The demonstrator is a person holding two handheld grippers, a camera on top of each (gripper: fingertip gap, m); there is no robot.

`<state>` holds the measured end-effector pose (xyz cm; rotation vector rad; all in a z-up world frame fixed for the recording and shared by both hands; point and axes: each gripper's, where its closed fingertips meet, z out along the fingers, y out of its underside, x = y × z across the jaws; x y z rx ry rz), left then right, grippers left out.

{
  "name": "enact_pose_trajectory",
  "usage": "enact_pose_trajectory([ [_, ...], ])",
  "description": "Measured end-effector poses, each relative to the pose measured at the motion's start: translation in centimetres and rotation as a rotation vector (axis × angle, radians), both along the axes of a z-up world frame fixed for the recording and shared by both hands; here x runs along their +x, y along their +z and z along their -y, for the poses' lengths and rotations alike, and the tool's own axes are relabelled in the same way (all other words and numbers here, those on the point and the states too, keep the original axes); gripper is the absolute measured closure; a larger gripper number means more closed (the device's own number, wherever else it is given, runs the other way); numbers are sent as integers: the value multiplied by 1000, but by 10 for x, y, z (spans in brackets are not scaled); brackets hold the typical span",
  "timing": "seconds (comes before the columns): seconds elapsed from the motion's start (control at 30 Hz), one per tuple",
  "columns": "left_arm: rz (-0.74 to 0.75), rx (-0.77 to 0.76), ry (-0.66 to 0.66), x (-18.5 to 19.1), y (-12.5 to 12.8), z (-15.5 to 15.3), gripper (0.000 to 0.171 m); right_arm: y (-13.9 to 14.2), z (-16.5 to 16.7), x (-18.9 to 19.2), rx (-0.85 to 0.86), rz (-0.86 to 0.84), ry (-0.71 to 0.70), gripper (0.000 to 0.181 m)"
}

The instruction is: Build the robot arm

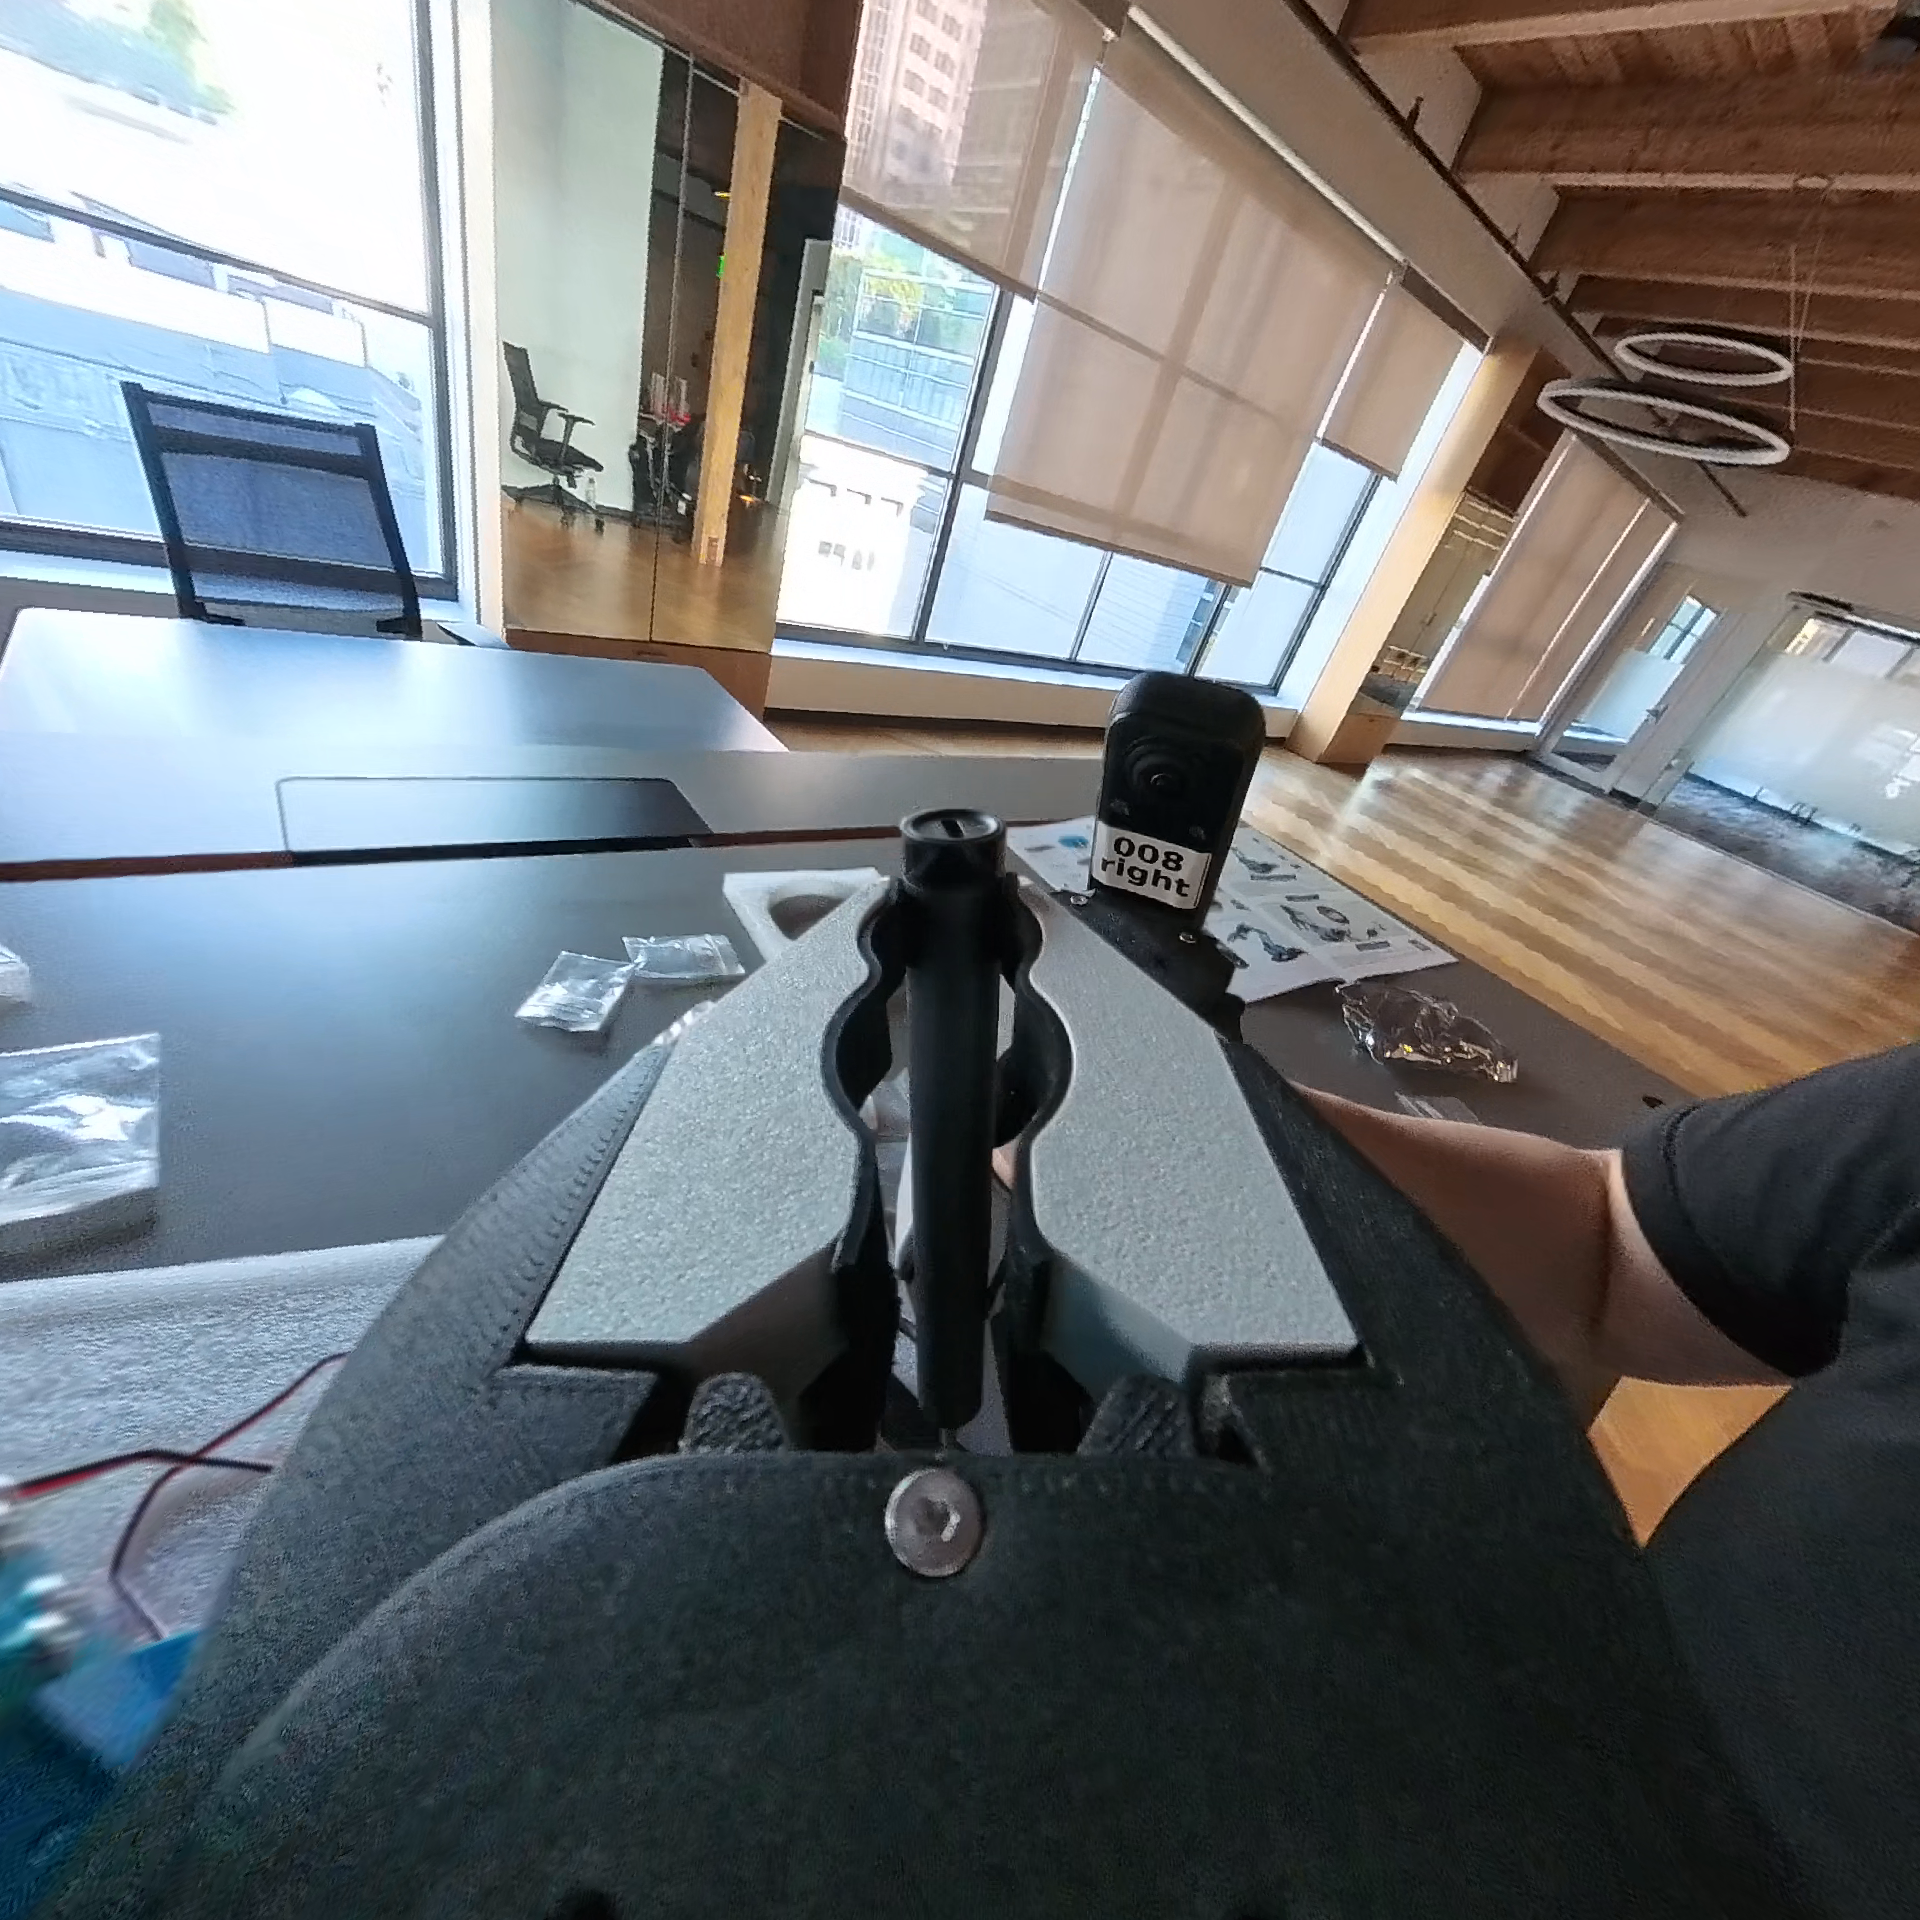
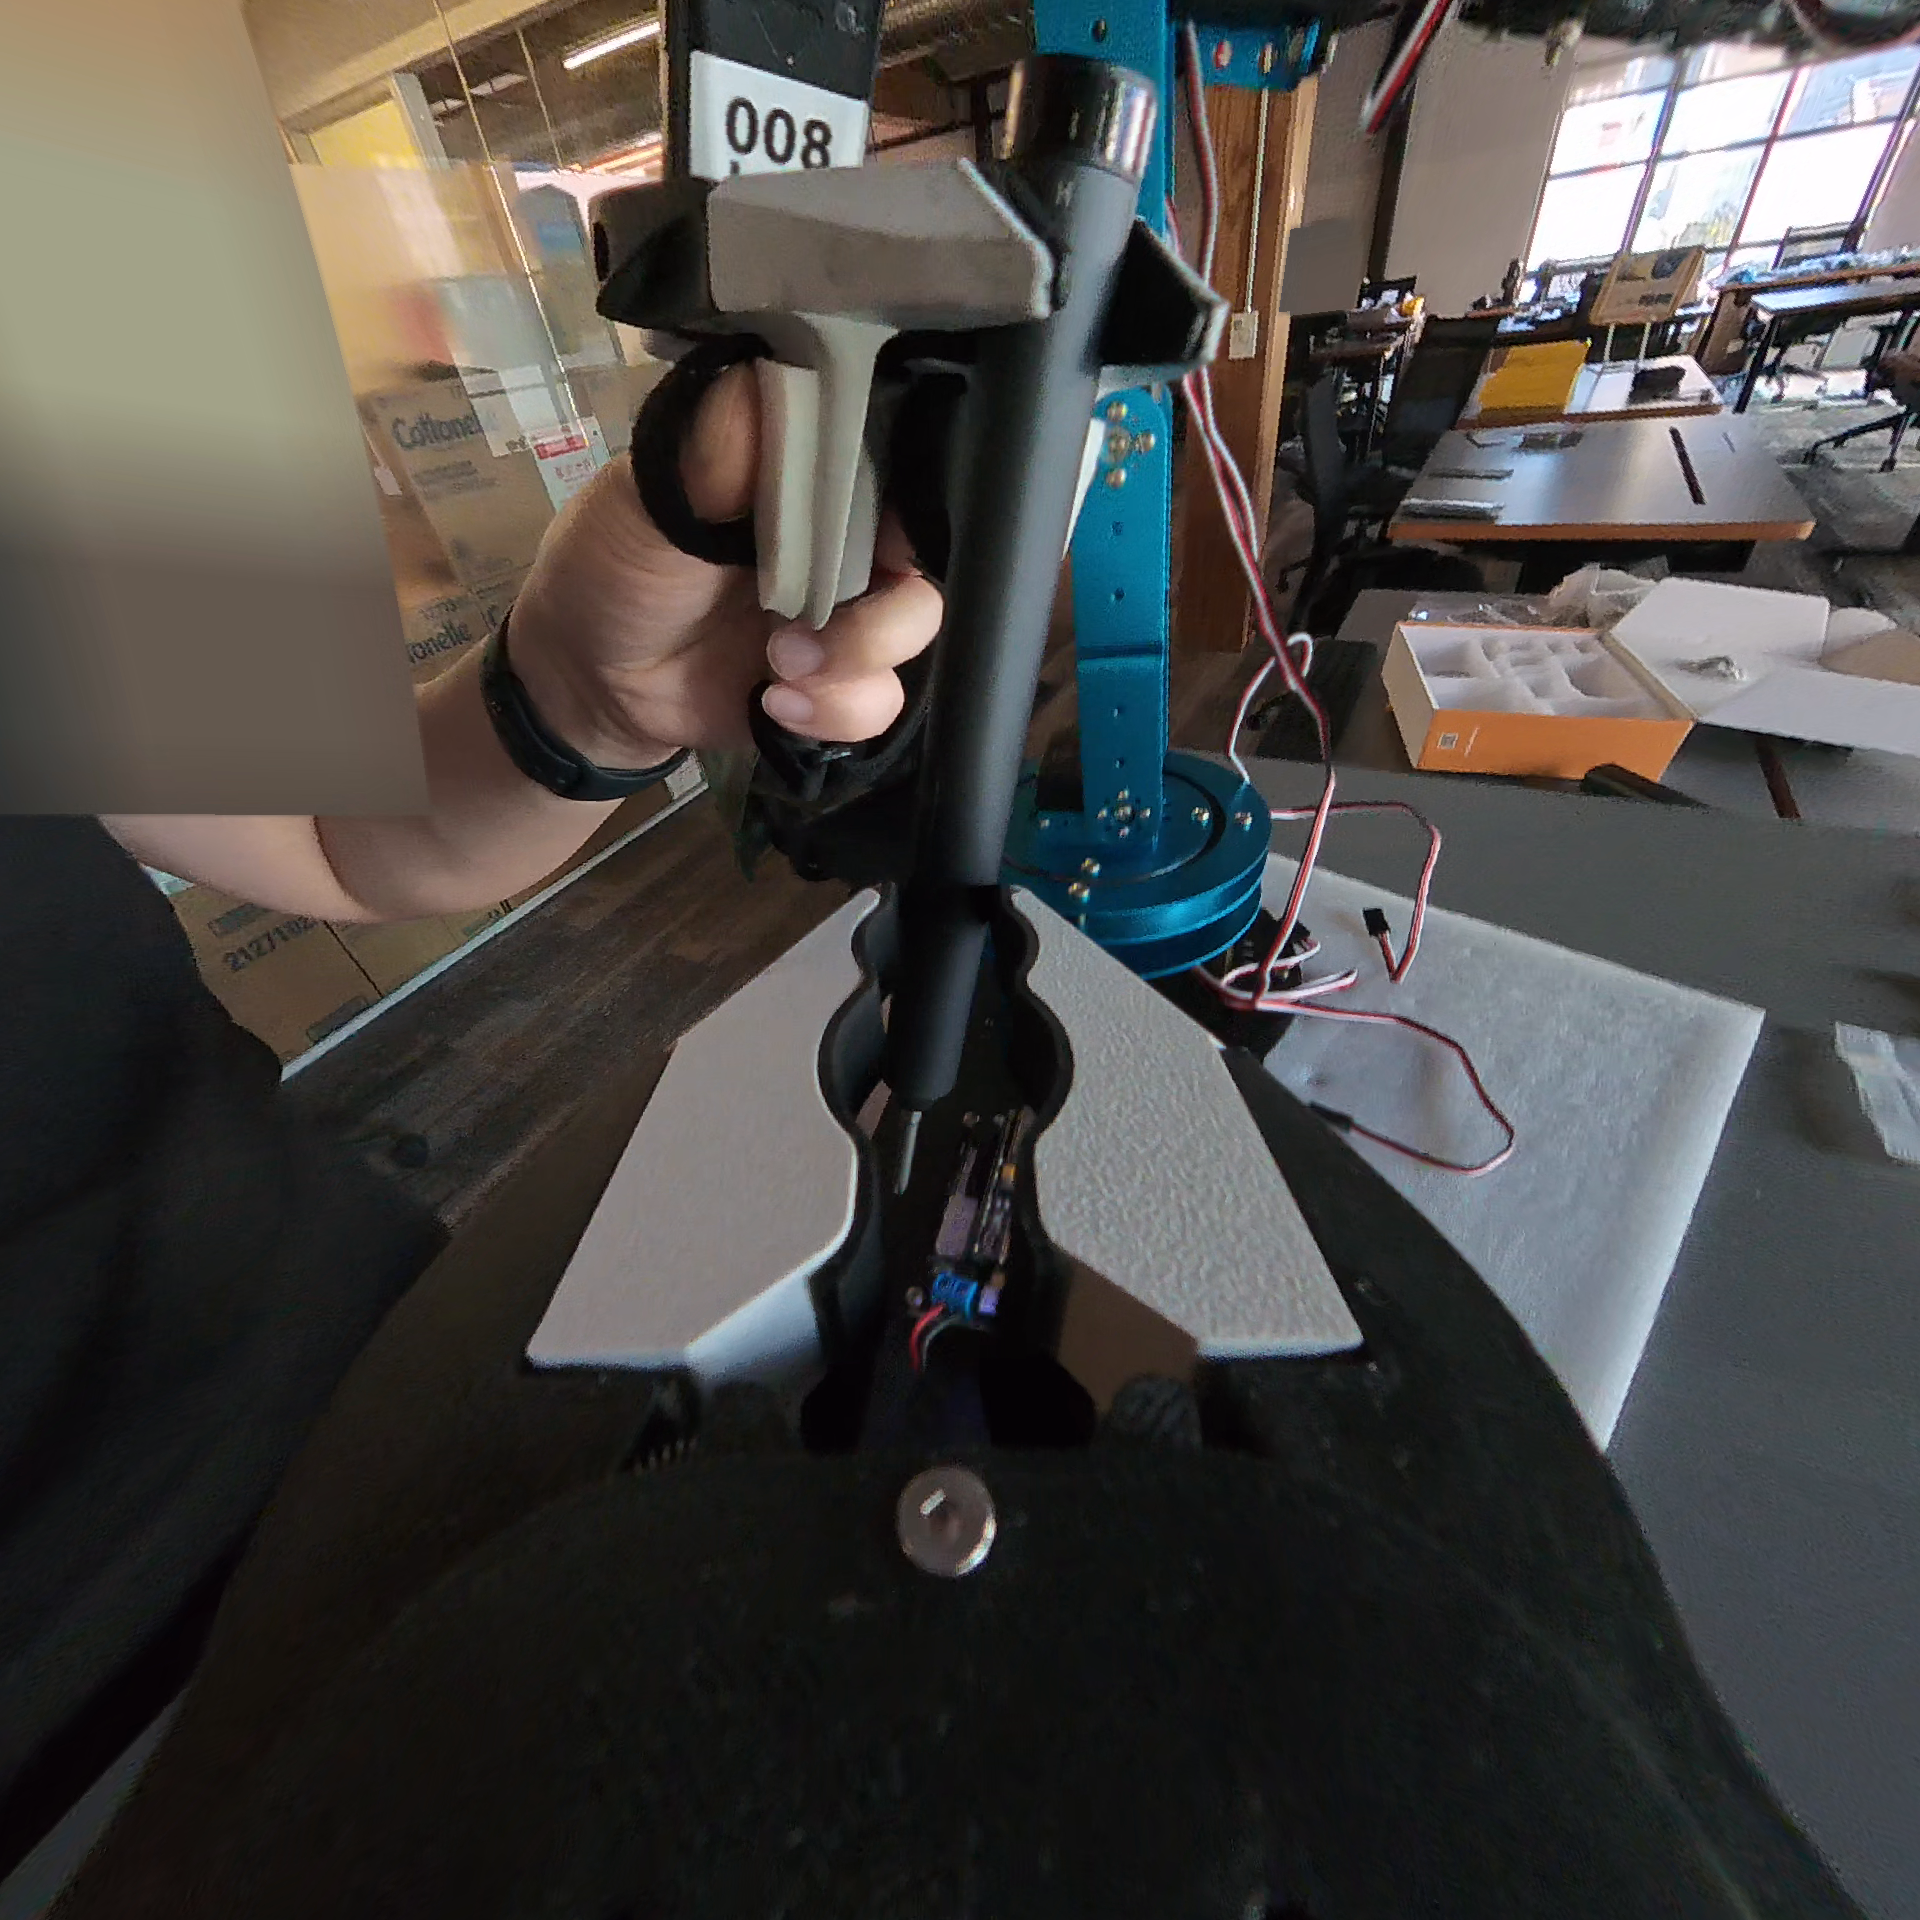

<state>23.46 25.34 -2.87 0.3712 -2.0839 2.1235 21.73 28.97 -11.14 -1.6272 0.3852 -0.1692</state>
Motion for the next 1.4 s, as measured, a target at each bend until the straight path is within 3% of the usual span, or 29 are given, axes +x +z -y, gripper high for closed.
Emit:
enact_pose_trajectory([
  [0.23, 139, 77, -5, -25, -19, 10, 156, -21, 11, -16, 47, -47, -16, 165],
  [0.5, 137, 112, 13, -25, -33, 9, 155, -35, 6, -17, 39, -77, 5, 165],
  [1.4, 136, 94, 15, -22, -32, 12, 156, -36, 10, -15, 51, -86, 9, 165],
])
